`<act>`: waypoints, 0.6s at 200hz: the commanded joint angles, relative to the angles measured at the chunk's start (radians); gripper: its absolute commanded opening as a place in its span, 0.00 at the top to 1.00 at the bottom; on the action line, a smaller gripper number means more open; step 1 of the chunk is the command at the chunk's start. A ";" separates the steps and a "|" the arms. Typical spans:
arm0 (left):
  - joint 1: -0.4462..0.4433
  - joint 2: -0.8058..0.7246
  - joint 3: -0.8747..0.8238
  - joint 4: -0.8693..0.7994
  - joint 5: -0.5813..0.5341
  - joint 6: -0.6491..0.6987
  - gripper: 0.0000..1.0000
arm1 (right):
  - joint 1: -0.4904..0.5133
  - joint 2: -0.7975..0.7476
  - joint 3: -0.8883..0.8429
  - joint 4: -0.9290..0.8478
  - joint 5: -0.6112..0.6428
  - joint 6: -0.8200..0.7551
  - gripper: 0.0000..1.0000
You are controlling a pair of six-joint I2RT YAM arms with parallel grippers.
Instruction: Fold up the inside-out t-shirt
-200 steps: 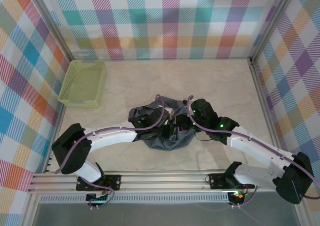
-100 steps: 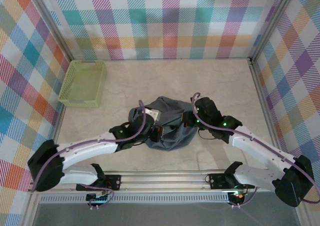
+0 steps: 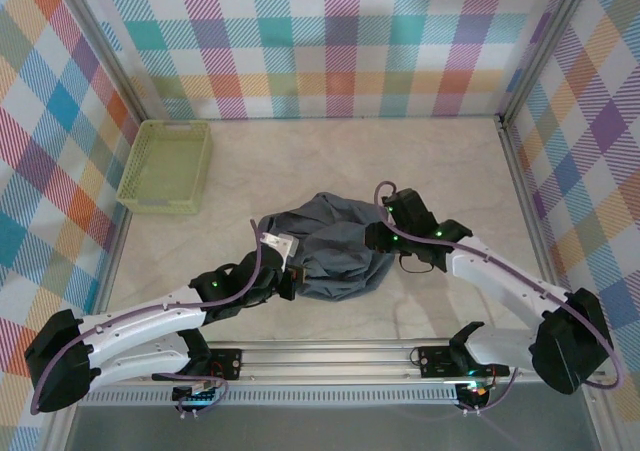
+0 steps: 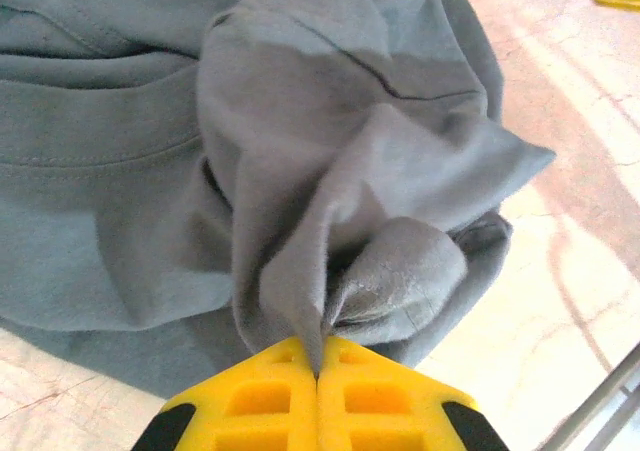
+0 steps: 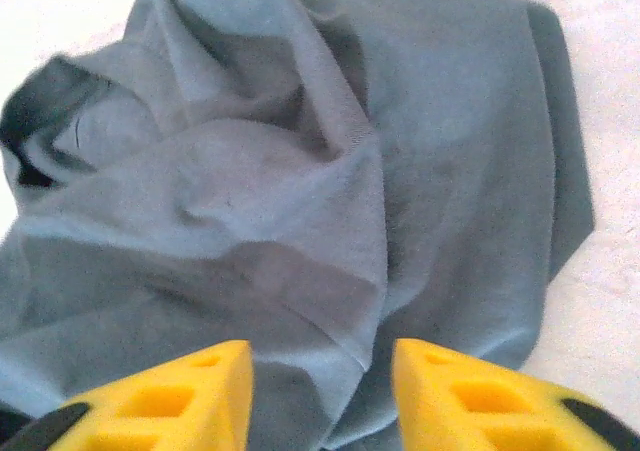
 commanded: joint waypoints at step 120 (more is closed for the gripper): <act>0.087 -0.003 0.041 0.045 0.017 0.001 1.00 | 0.227 0.256 0.043 0.209 -0.060 -0.176 0.70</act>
